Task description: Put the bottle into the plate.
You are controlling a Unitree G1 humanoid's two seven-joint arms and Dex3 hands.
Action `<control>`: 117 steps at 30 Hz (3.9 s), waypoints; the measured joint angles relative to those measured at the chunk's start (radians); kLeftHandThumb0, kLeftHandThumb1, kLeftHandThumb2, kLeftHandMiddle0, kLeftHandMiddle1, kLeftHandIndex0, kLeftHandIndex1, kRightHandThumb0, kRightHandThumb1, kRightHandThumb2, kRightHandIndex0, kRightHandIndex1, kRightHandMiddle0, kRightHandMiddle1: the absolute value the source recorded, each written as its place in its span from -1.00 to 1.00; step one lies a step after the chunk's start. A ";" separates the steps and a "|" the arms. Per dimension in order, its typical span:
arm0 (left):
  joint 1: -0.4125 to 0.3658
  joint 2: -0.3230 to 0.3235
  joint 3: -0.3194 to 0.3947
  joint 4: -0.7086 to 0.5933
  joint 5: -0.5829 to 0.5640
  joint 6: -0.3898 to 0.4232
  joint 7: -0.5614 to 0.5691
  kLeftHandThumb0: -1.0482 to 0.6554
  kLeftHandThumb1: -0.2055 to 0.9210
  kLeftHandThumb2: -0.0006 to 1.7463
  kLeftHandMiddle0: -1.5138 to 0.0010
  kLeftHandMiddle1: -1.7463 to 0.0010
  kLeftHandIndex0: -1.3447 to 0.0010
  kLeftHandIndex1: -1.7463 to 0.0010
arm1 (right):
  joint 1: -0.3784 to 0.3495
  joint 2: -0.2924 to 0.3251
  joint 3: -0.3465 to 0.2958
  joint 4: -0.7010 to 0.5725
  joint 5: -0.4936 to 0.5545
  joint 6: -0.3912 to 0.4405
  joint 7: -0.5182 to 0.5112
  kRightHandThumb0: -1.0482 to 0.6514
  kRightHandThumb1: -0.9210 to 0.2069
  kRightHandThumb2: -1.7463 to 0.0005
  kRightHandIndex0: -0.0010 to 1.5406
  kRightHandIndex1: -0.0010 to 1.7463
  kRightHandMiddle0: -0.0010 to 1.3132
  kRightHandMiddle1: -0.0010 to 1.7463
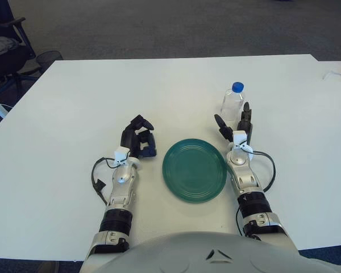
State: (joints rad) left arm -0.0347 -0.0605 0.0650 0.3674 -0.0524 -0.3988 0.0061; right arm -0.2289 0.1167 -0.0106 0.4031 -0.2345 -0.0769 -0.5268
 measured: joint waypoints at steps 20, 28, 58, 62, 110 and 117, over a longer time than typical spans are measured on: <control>-0.001 0.005 0.008 0.007 0.000 -0.018 -0.001 -0.49 -0.60 0.93 -0.72 -1.00 -0.29 -1.00 | -0.265 0.028 -0.068 0.305 0.062 -0.021 -0.072 -0.82 -1.00 0.73 -0.91 -0.94 -1.00 -0.87; 0.004 0.012 0.010 0.003 0.002 -0.018 -0.001 -0.49 -0.60 0.93 -0.72 -1.00 -0.29 -1.00 | -0.287 0.021 -0.078 0.353 0.070 -0.059 -0.069 -0.84 -1.00 0.76 -0.94 -0.96 -1.00 -0.98; 0.011 0.019 0.011 -0.001 0.020 -0.025 0.007 -0.50 -0.61 0.94 -0.73 -1.00 -0.30 -1.00 | -0.311 0.017 -0.079 0.414 0.097 -0.112 -0.081 -0.69 -1.00 0.77 -0.78 -0.87 -0.99 -0.53; 0.010 0.021 0.014 0.006 0.021 -0.028 0.008 -0.50 -0.61 0.94 -0.73 -1.00 -0.30 -1.00 | -0.348 0.010 -0.086 0.484 0.098 -0.138 -0.100 -0.64 -0.98 0.76 -0.92 -0.30 -1.00 -0.09; 0.000 0.031 0.038 0.039 0.040 -0.076 0.044 -0.47 -0.56 0.89 -0.71 -1.00 -0.25 -1.00 | -0.554 -0.096 0.018 0.892 -0.045 -0.189 -0.307 -0.34 -0.32 0.17 -0.80 1.00 -0.88 1.00; 0.004 0.036 0.038 0.036 0.033 -0.075 0.038 -0.48 -0.57 0.90 -0.72 -1.00 -0.26 -1.00 | -0.552 -0.095 0.010 0.892 -0.030 -0.213 -0.281 -0.19 -0.19 -0.06 -0.04 1.00 -0.20 1.00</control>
State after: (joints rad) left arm -0.0310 -0.0247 0.1035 0.4029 -0.0199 -0.4742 0.0436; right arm -0.7810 0.0214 -0.0011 1.2955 -0.2645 -0.2901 -0.8078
